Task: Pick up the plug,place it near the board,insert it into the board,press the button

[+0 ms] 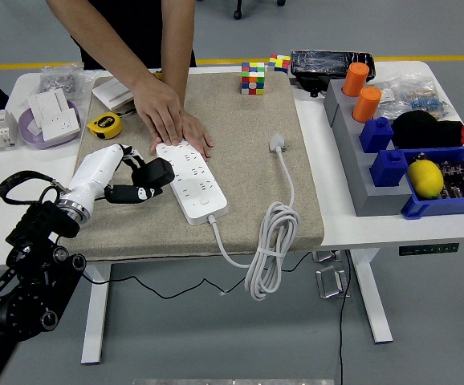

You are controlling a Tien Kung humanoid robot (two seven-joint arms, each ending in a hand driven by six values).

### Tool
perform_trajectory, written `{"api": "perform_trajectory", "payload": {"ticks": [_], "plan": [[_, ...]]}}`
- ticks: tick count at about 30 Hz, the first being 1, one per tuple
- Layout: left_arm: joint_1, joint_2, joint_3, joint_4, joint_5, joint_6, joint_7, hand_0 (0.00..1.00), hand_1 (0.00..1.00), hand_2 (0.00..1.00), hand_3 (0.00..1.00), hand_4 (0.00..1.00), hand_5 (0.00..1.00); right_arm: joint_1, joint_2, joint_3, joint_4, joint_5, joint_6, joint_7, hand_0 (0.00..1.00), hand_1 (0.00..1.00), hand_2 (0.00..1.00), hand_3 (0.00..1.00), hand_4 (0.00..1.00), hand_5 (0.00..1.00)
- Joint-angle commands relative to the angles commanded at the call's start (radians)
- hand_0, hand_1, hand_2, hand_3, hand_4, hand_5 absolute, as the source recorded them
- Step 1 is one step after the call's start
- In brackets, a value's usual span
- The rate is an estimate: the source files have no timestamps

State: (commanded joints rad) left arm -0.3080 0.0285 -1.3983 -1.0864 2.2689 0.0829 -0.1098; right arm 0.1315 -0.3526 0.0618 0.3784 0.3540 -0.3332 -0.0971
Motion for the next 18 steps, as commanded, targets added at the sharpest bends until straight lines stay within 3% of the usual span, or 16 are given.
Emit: {"api": "perform_trajectory", "payload": {"ticks": [13,18], "plan": [[-0.067,-0.015,0.062,0.068,0.000,0.002,-0.004,0.734,0.610,0.420,0.302,0.540,0.275,0.004,0.000,0.003,0.002,-0.007,-0.001,0.000,0.859,0.859,0.833,0.842,0.998,0.998],[-0.092,-0.029,0.050,0.131,0.000,0.010,-0.011,0.730,0.609,0.419,0.302,0.543,0.272,0.005,0.000,0.000,0.002,-0.006,-0.001,0.000,0.859,0.858,0.833,0.840,0.998,0.998]]}}
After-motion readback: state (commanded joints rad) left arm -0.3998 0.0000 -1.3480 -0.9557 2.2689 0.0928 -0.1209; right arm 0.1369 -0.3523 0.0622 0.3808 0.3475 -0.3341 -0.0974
